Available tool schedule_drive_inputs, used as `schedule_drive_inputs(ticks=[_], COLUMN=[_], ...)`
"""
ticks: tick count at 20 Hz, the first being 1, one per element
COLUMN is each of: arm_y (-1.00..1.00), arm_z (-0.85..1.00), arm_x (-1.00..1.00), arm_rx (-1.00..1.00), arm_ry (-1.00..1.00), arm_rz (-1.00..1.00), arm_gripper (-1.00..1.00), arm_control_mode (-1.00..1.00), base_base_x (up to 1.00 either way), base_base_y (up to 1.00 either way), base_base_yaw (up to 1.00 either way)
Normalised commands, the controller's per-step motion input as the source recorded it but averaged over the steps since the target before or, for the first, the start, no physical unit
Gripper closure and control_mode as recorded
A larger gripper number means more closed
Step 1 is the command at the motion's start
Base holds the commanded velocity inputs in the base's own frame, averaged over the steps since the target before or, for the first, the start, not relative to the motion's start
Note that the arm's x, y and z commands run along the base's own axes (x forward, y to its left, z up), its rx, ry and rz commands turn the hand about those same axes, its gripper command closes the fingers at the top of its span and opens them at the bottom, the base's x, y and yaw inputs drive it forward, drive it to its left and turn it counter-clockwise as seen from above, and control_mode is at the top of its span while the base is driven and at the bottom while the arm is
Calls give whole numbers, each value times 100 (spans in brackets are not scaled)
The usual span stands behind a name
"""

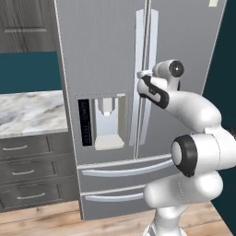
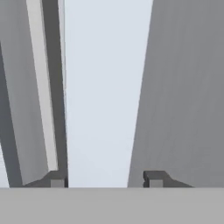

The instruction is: Take the cupcakes from the fridge and place them on the empty tray on the dining counter.

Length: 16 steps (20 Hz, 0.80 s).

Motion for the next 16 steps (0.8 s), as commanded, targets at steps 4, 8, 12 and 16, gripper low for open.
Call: schedule_drive_inputs(ticks=[4,8,12,16], arm_y=[0,-10,-47,-77], arm_z=[0,0,0,0], arm_x=[0,-17,-86,-100], arm_rx=[0,0,0,0], arm_ry=[0,0,0,0], arm_rz=[0,0,0,0], arm_gripper=[100,100,100,100], arm_control_mode=[-100,-100,-100,-100], base_base_x=[0,0,0,0], base_base_y=[0,0,0,0], base_base_yaw=[0,0,0,0])
